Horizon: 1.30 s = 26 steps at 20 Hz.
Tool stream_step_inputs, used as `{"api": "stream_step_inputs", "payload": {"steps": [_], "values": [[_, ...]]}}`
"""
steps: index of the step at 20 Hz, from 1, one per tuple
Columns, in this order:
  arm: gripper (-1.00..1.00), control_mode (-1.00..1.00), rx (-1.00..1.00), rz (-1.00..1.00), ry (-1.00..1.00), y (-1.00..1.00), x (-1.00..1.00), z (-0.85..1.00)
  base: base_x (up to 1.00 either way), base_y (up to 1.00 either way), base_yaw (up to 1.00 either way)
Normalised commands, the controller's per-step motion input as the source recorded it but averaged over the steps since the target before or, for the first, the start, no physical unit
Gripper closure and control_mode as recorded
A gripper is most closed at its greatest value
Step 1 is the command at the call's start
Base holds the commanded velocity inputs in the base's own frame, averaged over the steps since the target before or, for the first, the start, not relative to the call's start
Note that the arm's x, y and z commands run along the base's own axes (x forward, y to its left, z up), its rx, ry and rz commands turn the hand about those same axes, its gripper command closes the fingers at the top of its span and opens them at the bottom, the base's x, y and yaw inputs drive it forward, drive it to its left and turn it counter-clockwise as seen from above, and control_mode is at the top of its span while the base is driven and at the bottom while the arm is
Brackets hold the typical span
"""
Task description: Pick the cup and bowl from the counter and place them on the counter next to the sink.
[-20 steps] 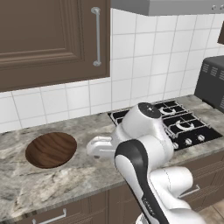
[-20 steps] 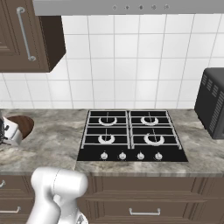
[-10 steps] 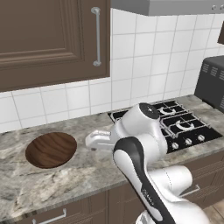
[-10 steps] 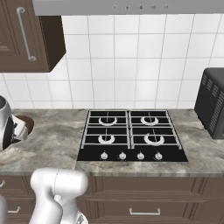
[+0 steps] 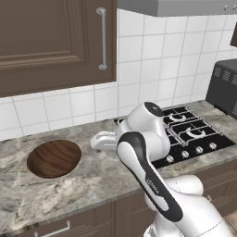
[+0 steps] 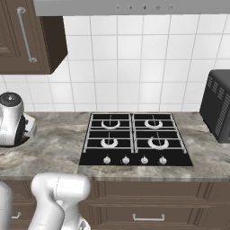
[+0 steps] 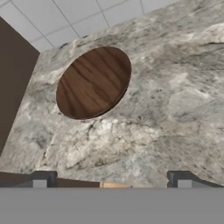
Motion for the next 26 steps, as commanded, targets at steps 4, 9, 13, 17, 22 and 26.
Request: {"api": "stream_step_inputs", "payload": {"steps": [4, 9, 13, 17, 22, 26], "values": [[-1.00, -1.00, 0.00, 0.00, 0.00, 0.00, 0.19, -0.12, 0.00, 0.00, 0.00], [-1.00, -1.00, 0.00, 0.00, 0.00, 0.02, 0.04, -0.27, 0.00, 0.00, 0.00], [-1.00, -1.00, 0.00, 0.00, 0.00, 0.13, 0.00, -0.18, 0.00, 0.00, 0.00], [-1.00, -1.00, 0.00, 0.00, 0.00, 0.31, 0.04, -0.20, 0.00, 0.00, 0.00], [-1.00, -1.00, 0.00, 0.00, 0.00, 0.14, 0.27, -0.09, 0.00, 0.00, 0.00], [-1.00, -1.00, 0.00, -0.01, 0.00, 0.00, 0.31, 0.00, 0.00, 0.00, 0.00]]}}
